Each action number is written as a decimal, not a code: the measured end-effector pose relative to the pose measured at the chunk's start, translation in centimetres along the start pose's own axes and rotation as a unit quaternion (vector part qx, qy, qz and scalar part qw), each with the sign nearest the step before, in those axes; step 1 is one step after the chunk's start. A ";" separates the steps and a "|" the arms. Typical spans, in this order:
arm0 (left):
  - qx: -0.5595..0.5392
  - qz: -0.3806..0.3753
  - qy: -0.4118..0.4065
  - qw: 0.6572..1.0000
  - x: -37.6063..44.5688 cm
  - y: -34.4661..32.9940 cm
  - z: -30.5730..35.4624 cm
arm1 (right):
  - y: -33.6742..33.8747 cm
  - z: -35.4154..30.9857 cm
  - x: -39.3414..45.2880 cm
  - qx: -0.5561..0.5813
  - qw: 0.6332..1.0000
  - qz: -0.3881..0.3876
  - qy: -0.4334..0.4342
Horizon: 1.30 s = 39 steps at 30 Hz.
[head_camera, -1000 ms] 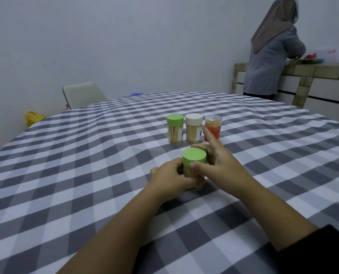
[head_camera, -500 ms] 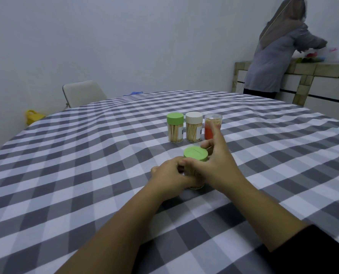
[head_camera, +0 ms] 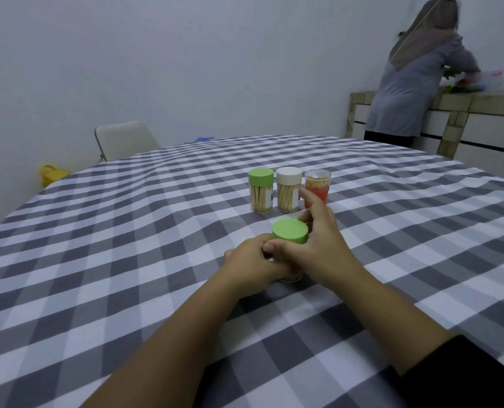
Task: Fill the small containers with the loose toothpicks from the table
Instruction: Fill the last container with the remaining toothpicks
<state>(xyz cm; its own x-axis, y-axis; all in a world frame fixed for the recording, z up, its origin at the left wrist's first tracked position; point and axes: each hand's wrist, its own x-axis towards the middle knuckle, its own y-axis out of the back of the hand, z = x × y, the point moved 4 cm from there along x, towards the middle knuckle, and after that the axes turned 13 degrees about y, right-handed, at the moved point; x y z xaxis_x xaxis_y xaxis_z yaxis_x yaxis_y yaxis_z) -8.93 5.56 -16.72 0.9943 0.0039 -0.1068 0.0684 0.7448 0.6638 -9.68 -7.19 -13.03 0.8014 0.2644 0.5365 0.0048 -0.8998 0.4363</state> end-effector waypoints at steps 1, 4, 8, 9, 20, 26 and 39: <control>0.001 -0.005 -0.003 1.000 0.1 0.0 -0.1 | -0.1 0.1 -0.1 0.022 0.999 -0.030 -0.003; -0.019 -0.017 0.009 1.000 0.2 0.2 -0.5 | 0.3 0.7 -0.2 0.097 0.989 -0.104 -0.028; -0.033 -0.016 0.014 0.999 0.1 0.0 -0.6 | 0.8 0.9 -0.1 0.078 0.995 -0.058 -0.026; -0.032 -0.014 0.015 0.999 0.1 0.0 -0.6 | 0.6 0.7 -0.1 0.058 0.997 -0.034 -0.025; -0.054 -0.061 0.001 0.997 -0.3 0.5 -0.5 | 1.0 0.9 -0.3 0.080 0.989 -0.118 -0.037; -0.052 -0.003 0.005 0.999 0.2 0.0 -1.2 | -0.3 0.6 -0.4 0.026 0.998 -0.053 -0.004; -0.060 0.000 0.000 0.998 0.0 -0.3 -1.0 | 0.0 0.5 -0.6 0.055 0.997 -0.048 -0.028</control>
<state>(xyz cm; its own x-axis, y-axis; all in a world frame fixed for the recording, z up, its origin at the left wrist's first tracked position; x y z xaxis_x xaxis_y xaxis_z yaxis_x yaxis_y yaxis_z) -9.04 6.03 -17.64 0.9942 0.0047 -0.1073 0.0576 0.8199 0.5697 -9.80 -7.49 -13.74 0.8264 0.3346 0.4529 0.1467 -0.9045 0.4005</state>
